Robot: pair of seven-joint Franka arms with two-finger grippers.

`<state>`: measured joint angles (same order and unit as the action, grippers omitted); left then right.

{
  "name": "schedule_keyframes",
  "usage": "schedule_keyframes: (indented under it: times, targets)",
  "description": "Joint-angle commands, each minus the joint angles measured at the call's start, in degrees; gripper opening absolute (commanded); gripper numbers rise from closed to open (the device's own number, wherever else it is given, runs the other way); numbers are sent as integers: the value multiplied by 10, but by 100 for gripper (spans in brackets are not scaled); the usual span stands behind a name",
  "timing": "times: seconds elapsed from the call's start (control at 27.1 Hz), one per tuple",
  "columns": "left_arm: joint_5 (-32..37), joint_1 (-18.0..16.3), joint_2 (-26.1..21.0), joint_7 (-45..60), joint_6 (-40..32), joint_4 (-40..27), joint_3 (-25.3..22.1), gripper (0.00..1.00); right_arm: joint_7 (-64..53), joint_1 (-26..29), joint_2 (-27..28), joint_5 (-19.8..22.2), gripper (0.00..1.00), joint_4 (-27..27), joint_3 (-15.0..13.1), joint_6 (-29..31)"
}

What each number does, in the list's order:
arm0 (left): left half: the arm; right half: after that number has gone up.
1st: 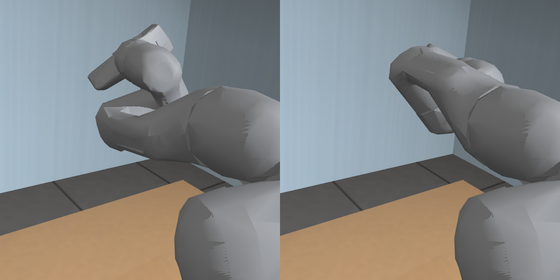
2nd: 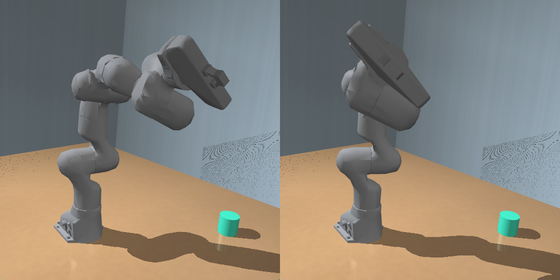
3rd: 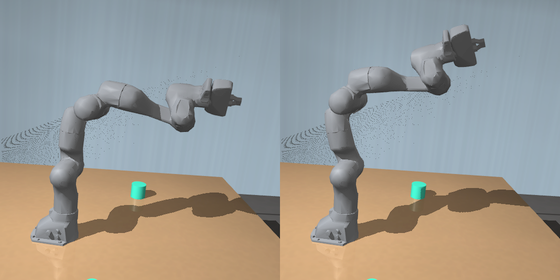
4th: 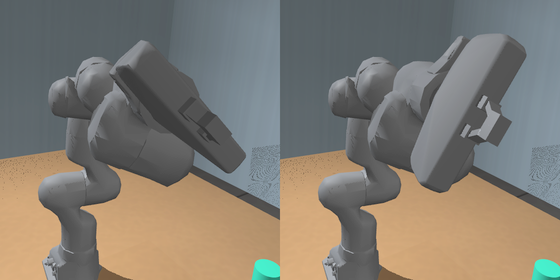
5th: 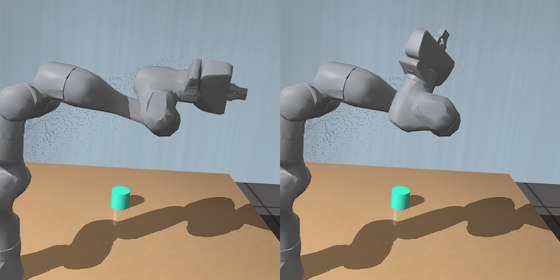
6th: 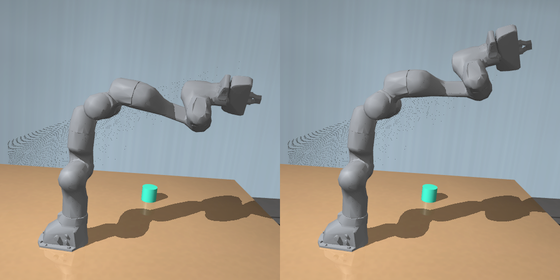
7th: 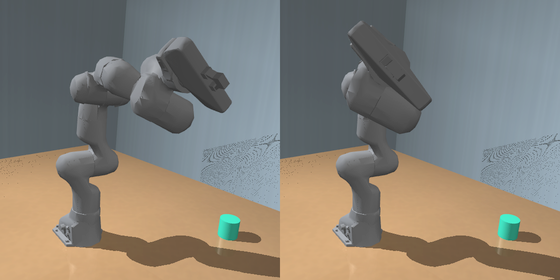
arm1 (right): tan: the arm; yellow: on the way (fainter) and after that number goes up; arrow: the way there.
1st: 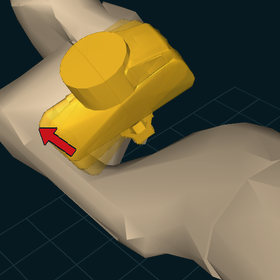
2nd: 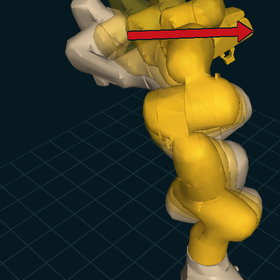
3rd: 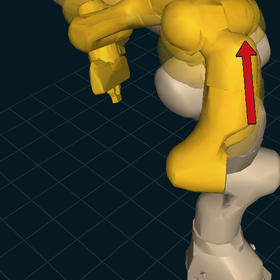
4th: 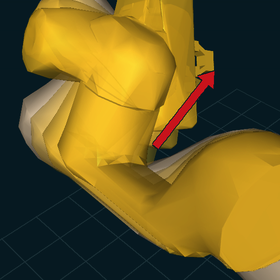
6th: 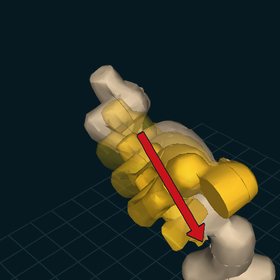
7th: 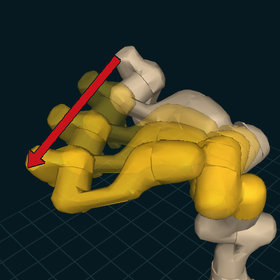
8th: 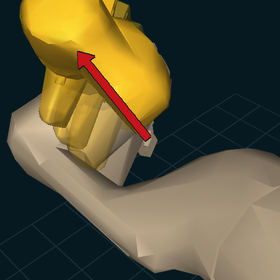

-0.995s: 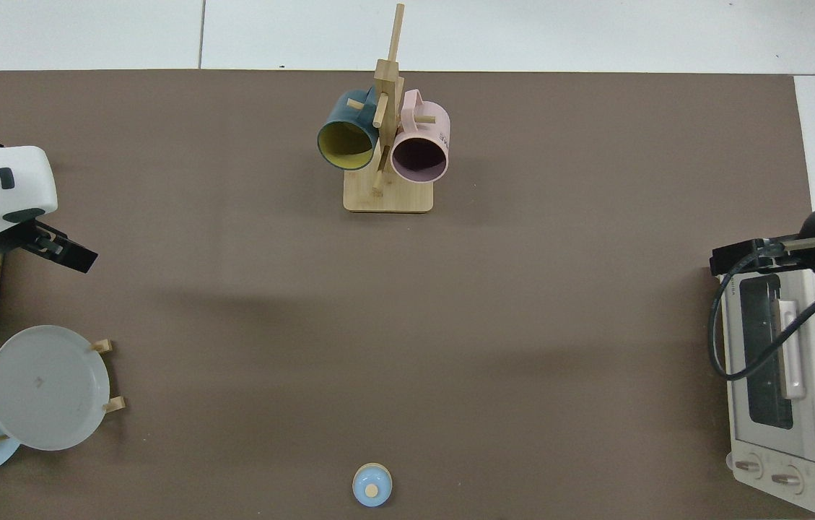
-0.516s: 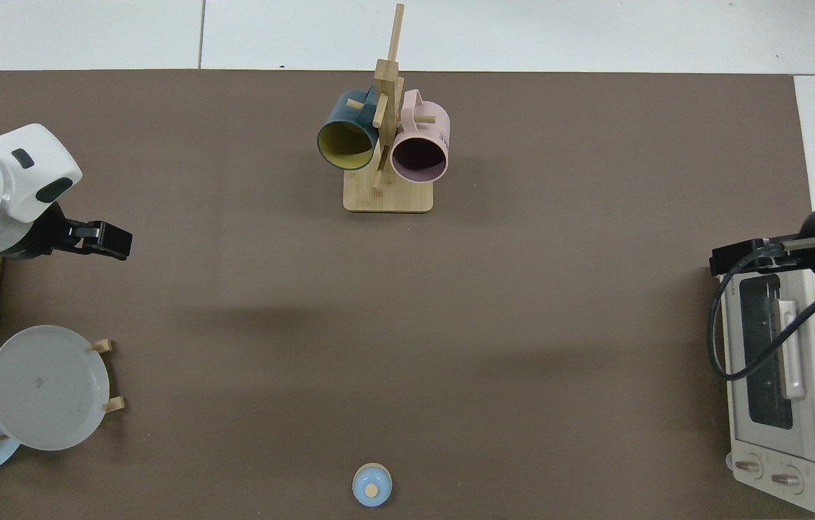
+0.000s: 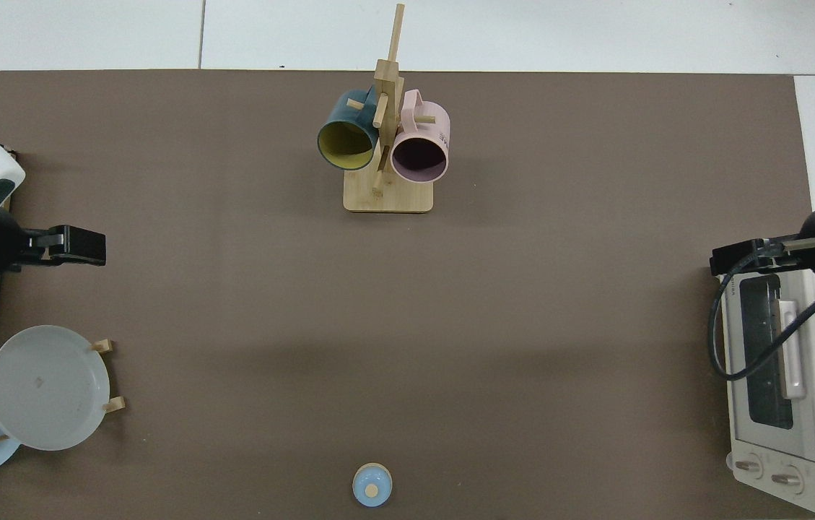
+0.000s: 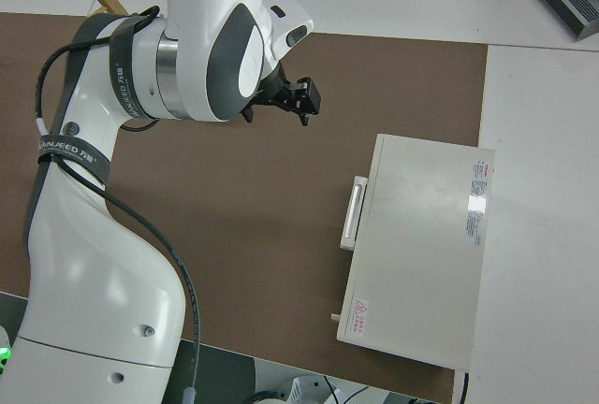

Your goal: Put markers into pen holder

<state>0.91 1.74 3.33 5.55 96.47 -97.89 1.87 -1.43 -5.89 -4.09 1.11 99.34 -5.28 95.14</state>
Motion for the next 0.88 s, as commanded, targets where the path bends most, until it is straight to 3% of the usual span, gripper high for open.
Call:
schedule_keyframes:
  times: [0.0,0.18,0.85]
  targets:
    - [-21,-5,8,5,-15,12,10,100,8,5,-4,-12,100,2,3,8]
    - [-27,-3,14,6,-49,17,2,100,8,5,-3,-12,100,2,3,8]
    - [-22,-2,16,-46,-45,0,2,100,8,5,-4,-12,100,2,3,8]
